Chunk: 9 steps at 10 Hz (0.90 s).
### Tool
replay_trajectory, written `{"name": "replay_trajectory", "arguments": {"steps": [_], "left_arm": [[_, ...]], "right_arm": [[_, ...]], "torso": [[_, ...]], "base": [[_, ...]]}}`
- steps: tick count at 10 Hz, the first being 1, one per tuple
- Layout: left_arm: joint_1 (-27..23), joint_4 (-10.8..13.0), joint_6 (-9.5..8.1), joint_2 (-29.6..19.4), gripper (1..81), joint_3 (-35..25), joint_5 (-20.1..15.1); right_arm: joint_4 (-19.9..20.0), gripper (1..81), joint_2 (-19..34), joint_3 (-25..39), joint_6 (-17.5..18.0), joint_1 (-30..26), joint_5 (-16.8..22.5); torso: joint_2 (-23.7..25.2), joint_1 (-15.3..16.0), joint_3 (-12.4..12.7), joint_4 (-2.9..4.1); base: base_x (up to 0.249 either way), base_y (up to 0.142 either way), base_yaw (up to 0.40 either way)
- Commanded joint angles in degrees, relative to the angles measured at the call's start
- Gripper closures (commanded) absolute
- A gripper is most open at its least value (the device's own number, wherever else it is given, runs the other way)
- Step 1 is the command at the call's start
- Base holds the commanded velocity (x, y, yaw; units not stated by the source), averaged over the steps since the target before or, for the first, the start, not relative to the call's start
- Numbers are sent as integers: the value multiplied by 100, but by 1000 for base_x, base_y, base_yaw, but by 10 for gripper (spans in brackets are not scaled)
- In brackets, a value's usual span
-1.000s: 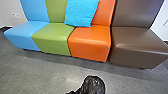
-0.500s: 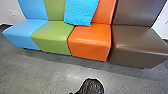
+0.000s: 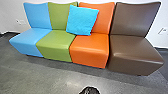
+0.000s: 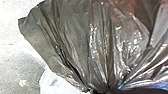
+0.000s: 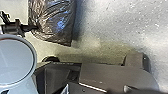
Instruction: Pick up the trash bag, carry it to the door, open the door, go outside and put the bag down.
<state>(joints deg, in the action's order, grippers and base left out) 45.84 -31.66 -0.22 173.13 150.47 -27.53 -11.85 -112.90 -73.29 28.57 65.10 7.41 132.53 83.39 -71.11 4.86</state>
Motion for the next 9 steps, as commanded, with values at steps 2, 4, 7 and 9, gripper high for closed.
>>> {"name": "replay_trajectory", "arguments": {"steps": [2,4,7,9], "left_arm": [[-211,98,31,-129,811,-184,-447],[-53,248,31,-182,811,-158,-447],[281,327,117,-498,811,-193,-438],[614,327,399,-656,811,-184,-404]], "right_arm": [[7,10,195,26,8,-176,313],[7,10,63,-158,8,-98,305],[16,10,-498,-754,-1,113,288],[7,10,-894,-1159,-19,341,261]], "torso": [[-745,-483,734,0],[-1141,-741,1113,0],[-1757,-1146,1670,0],[-2155,-1405,1992,0]], "base": [[0,0,0],[0,0,0],[0,0,0],[0,0,0]]}}
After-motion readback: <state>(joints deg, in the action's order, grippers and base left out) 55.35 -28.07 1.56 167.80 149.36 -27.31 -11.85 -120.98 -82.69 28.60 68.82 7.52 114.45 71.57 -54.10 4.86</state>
